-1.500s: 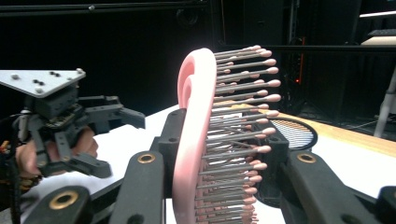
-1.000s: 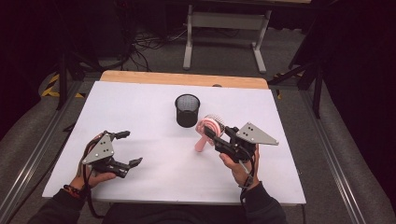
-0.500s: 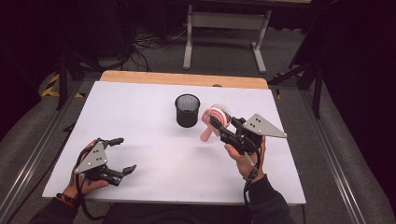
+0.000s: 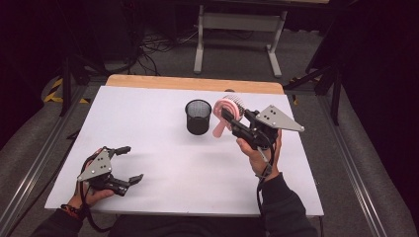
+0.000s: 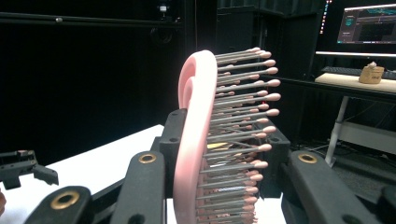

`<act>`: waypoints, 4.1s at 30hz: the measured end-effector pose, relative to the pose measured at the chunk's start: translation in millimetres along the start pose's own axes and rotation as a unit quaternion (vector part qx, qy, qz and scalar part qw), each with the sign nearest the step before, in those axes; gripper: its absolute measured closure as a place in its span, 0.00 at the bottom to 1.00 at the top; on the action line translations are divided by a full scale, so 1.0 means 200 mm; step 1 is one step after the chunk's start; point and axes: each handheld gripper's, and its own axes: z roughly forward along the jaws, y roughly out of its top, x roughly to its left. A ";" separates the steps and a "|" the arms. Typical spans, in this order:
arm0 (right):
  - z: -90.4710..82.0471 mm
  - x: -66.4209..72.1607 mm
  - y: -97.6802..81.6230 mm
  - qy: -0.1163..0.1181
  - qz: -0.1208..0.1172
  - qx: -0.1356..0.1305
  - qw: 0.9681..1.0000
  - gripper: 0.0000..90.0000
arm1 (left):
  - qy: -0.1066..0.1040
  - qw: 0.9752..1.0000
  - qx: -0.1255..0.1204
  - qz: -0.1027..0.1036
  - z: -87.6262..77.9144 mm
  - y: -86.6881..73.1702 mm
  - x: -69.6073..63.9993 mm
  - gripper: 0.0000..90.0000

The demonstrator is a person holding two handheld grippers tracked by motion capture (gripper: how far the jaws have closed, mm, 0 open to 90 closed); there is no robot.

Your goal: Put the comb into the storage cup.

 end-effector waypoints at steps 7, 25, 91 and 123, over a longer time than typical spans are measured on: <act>0.03 -0.01 0.04 -0.005 -0.001 -0.001 1.000 0.70 | -0.003 1.000 -0.007 -0.007 0.00 0.00 0.01 0.05; 0.15 -0.03 0.14 -0.015 -0.006 -0.009 1.000 0.70 | -0.010 1.000 -0.007 -0.014 0.01 -0.01 0.01 0.02; 0.56 -0.04 -0.02 -0.036 0.046 0.005 0.998 0.70 | -0.022 1.000 -0.007 -0.018 0.02 -0.02 0.01 0.02; 0.60 -0.07 -0.23 -0.033 0.086 0.041 0.995 0.69 | -0.014 1.000 -0.013 -0.019 0.00 -0.02 0.01 0.03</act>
